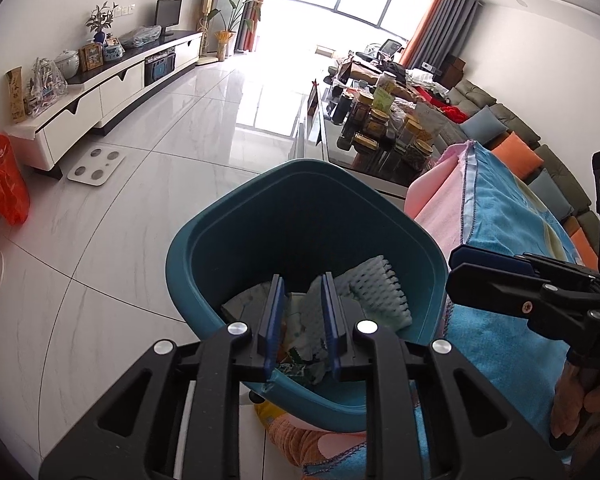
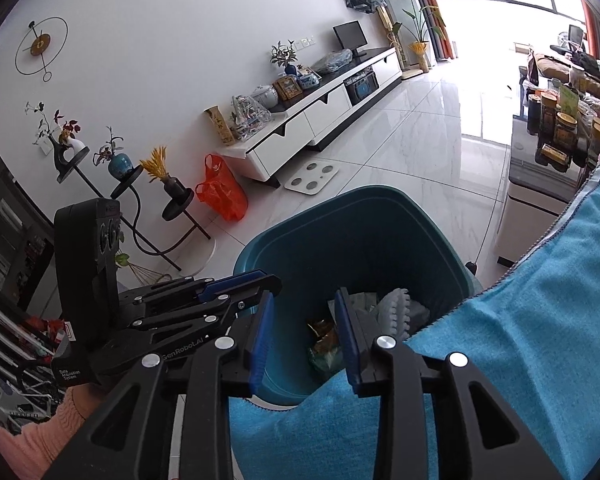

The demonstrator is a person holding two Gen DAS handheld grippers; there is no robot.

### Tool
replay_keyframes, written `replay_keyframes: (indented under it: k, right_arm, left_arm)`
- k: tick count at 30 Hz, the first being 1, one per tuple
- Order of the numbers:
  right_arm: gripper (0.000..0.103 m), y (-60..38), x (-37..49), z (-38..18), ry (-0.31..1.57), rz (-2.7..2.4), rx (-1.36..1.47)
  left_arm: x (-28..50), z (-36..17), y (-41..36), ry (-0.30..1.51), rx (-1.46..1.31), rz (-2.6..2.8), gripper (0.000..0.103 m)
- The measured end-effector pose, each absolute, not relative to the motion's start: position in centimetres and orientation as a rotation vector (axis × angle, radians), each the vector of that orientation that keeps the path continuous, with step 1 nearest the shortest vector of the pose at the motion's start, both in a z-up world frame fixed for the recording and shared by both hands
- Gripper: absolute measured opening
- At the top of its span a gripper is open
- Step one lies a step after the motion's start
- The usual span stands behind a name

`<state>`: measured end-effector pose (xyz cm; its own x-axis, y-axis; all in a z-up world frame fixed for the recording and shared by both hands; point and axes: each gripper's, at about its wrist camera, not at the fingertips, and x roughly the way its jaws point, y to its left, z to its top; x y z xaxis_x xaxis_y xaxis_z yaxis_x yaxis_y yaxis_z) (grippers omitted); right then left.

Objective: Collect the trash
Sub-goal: 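Open both tools over the teal bin to drop the peel and bag, then move both tools back over the table toward the orange peel and foil wrapper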

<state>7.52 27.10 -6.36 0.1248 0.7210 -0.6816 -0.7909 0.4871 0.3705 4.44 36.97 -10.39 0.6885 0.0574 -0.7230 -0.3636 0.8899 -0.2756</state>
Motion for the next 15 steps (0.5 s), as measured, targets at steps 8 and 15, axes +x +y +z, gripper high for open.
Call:
replay_keyframes:
  k: [8,15]
  right_arm:
    - [0.03,24.6,7.0,-5.7,0.899,1.087,-0.081]
    - [0.039,18.3,4.7,-3.3,0.779,1.037,-0.096]
  left_arm:
    - [3.4,-8.4,35.4,0.713,-0.39,0.243,0.035]
    - [2.3,-5.3,30.8,0.62,-0.35,0.115,0.055]
